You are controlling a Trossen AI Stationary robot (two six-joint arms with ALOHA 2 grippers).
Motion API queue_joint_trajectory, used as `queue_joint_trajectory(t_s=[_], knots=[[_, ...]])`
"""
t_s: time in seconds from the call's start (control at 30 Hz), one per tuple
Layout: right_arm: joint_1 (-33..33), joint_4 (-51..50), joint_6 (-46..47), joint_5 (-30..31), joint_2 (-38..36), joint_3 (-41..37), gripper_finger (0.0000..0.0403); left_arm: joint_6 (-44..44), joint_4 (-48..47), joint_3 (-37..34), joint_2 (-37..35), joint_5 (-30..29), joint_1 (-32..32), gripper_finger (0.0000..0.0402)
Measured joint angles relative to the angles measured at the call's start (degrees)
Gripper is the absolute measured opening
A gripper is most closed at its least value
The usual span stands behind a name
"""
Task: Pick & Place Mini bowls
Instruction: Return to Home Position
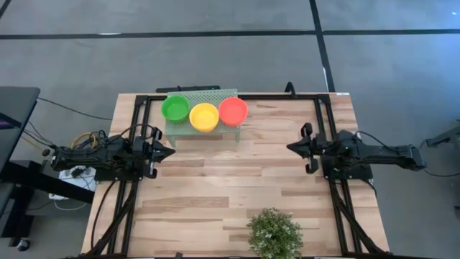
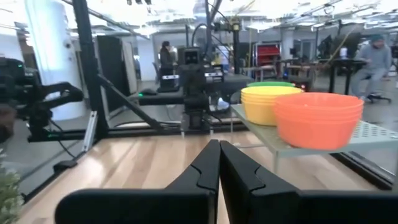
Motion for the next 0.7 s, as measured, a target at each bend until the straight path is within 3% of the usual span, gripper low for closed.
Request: queue_joint_trajectory(t_s=[0.7], knots=[[4.45,-1.13,0.0,0.09,-1.67,-1.53,0.0006,-0.39,0.02,0.0,0.44,-0.02,-0.01,0.0012]])
